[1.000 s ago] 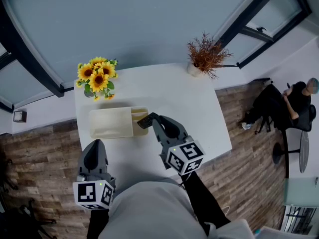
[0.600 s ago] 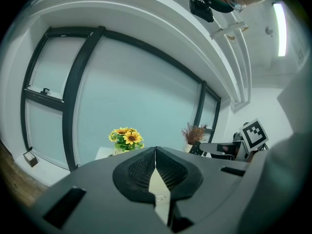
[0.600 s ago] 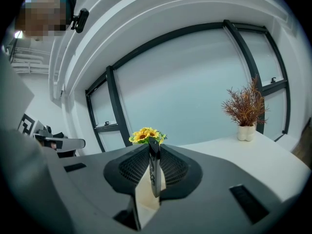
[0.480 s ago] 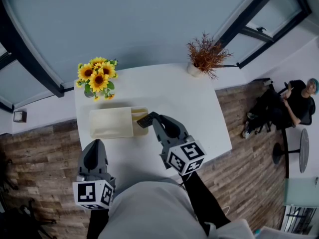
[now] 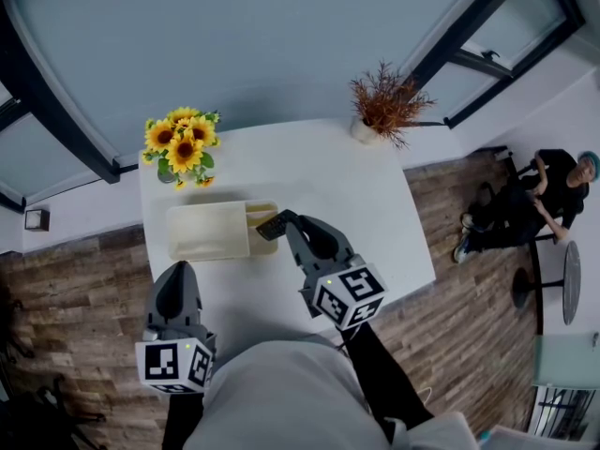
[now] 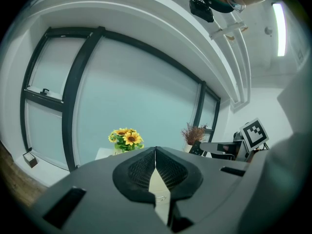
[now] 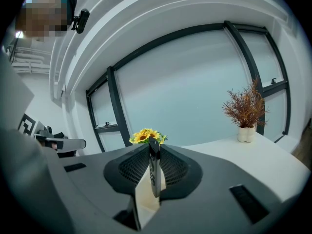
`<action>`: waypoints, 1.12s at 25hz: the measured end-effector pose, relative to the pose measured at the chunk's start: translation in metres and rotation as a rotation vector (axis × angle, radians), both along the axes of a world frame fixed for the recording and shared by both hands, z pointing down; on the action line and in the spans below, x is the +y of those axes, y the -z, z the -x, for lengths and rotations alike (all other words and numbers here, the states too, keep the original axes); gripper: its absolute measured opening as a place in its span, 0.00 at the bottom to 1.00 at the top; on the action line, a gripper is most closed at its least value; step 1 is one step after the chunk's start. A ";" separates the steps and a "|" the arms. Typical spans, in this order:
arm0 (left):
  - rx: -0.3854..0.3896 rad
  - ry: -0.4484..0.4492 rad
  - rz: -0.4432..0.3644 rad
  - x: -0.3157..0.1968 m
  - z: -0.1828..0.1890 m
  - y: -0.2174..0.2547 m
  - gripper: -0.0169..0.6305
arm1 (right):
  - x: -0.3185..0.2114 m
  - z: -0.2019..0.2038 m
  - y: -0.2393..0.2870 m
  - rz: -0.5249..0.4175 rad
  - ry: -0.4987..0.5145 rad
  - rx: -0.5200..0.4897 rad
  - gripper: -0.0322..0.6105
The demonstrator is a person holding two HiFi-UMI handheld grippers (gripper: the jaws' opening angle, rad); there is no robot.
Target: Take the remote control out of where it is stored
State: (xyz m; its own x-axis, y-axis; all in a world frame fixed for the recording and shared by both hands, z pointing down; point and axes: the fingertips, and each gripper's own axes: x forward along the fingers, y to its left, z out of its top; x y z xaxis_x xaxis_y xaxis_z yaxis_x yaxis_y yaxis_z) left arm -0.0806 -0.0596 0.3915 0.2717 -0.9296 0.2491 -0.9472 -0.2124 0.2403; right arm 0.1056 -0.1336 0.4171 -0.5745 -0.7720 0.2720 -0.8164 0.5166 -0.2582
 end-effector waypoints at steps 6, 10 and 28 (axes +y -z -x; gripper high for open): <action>0.003 0.001 0.001 0.000 0.000 -0.001 0.04 | 0.000 0.000 0.000 0.000 -0.002 -0.004 0.16; 0.002 -0.002 0.004 0.000 0.000 -0.001 0.04 | 0.000 0.000 0.000 -0.002 0.001 -0.007 0.16; 0.004 0.003 0.004 -0.001 0.000 -0.001 0.04 | -0.002 0.000 0.009 -0.029 -0.001 -0.011 0.16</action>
State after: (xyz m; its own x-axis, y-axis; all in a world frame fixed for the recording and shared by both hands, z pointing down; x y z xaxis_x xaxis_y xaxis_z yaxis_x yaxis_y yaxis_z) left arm -0.0809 -0.0602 0.3927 0.2701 -0.9292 0.2522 -0.9468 -0.2088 0.2448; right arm 0.1056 -0.1361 0.4086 -0.5768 -0.7798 0.2434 -0.8140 0.5234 -0.2521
